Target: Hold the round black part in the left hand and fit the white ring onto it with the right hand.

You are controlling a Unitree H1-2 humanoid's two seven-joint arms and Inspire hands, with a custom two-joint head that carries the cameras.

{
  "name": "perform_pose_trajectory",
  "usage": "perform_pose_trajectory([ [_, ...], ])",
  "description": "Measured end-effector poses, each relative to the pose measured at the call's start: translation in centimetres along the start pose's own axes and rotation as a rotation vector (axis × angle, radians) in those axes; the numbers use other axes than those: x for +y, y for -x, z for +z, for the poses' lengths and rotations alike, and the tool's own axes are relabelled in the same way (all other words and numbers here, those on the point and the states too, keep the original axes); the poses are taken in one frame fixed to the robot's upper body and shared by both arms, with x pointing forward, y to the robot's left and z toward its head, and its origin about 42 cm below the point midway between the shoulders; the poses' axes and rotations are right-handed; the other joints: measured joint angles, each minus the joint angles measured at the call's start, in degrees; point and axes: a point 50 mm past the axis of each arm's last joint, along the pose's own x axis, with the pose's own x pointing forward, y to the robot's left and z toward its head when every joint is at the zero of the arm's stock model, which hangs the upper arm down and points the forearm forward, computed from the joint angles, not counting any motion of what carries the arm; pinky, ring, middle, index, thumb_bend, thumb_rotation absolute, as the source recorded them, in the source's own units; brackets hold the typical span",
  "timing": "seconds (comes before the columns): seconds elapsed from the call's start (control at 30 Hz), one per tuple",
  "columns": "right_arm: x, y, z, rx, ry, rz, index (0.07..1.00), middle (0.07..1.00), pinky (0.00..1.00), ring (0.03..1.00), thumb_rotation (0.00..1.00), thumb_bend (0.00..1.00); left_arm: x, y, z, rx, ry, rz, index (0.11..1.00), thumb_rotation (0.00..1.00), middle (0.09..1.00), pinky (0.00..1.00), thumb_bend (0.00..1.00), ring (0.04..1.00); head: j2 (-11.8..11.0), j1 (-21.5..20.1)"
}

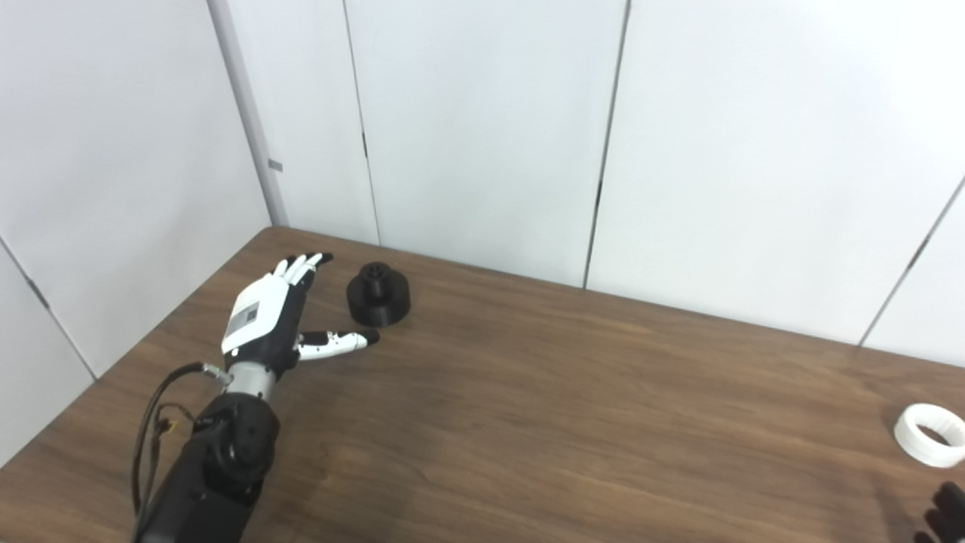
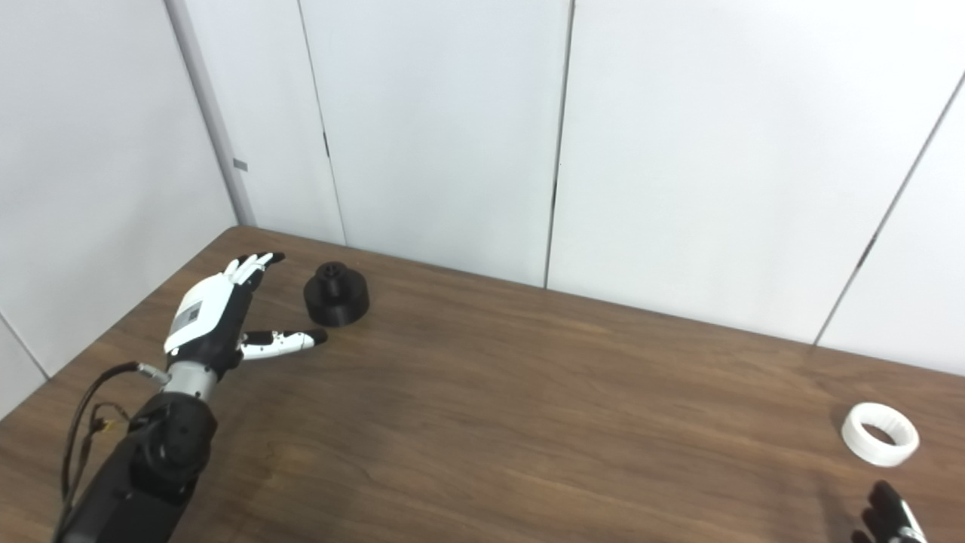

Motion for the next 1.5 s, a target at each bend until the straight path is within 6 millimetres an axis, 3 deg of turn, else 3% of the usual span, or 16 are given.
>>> perform_pose_trajectory([
  [0.17,0.1,0.0,0.1,-0.002,0.001,-0.001,0.959,0.984,0.99,0.995,1.0,0.7,-1.1,-0.8,-0.9,0.03,-0.046,-0.037,0.897,0.47,0.96,1.0,1.0,0.999,0.1,-0.1],
  [0.4,0.4,0.0,0.6,-0.014,0.007,0.003,0.965,0.987,1.0,0.999,1.0,0.7,-0.7,-2.7,-1.6,0.059,-0.078,-0.021,0.89,0.45,0.952,1.0,1.0,0.993,0.2,-0.4],
  [0.9,0.7,0.1,1.3,-0.007,0.007,0.005,0.994,1.0,1.0,1.0,1.0,0.64,-2.1,-5.3,-2.9,0.155,-0.03,-0.075,0.874,0.37,0.944,1.0,1.0,0.988,0.9,-0.3],
  [1.07,0.8,0.2,1.4,0.007,0.006,0.006,1.0,1.0,1.0,1.0,1.0,0.62,-2.6,-6.6,-2.7,0.164,-0.033,-0.115,0.88,0.42,0.941,1.0,1.0,0.986,1.1,-0.3],
  [1.23,0.9,0.3,1.9,-0.004,0.007,0.009,0.996,1.0,1.0,1.0,1.0,0.61,-2.7,-7.7,-1.8,0.154,-0.016,-0.137,0.863,0.43,0.936,0.98,1.0,0.977,1.2,-0.3],
  [1.5,0.9,0.4,2.0,0.002,0.011,0.008,1.0,1.0,1.0,1.0,1.0,0.55,-3.3,-8.3,-2.2,0.189,-0.003,-0.162,0.845,0.42,0.945,0.98,1.0,0.987,1.5,-0.4],
])
